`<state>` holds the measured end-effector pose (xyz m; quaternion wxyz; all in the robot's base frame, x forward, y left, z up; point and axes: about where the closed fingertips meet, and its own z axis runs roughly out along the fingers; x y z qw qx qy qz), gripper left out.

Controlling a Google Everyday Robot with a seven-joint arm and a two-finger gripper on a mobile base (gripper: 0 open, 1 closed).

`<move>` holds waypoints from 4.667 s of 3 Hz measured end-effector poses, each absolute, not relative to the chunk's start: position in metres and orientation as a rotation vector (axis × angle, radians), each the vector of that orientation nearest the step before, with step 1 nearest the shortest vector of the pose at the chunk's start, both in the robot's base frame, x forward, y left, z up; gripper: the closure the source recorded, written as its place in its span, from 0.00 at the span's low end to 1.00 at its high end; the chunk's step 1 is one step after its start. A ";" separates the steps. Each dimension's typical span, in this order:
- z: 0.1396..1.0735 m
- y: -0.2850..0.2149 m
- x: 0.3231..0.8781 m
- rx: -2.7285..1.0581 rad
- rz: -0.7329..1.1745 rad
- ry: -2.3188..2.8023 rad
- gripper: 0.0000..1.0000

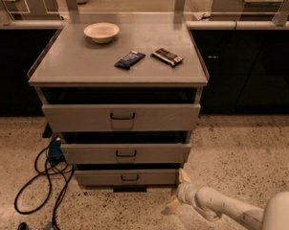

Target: Open bottom drawer

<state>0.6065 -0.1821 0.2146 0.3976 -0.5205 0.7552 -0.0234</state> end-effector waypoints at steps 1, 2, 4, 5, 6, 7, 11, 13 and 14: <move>0.172 -0.153 0.611 -1.381 0.059 1.919 0.00; 0.165 -0.128 0.639 -1.431 0.100 1.823 0.00; 0.174 -0.132 0.654 -1.430 0.063 1.819 0.00; 0.190 -0.128 0.692 -1.466 0.050 1.839 0.00; 0.171 -0.108 0.714 -1.536 0.106 1.886 0.00; 0.171 -0.108 0.714 -1.536 0.106 1.885 0.00; 0.156 -0.132 0.629 -1.460 0.240 1.952 0.00; 0.156 -0.132 0.629 -1.460 0.240 1.952 0.19; 0.156 -0.132 0.629 -1.460 0.240 1.952 0.42</move>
Offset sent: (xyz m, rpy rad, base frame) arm 0.0730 0.0954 -0.0463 0.1019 -0.0396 0.2683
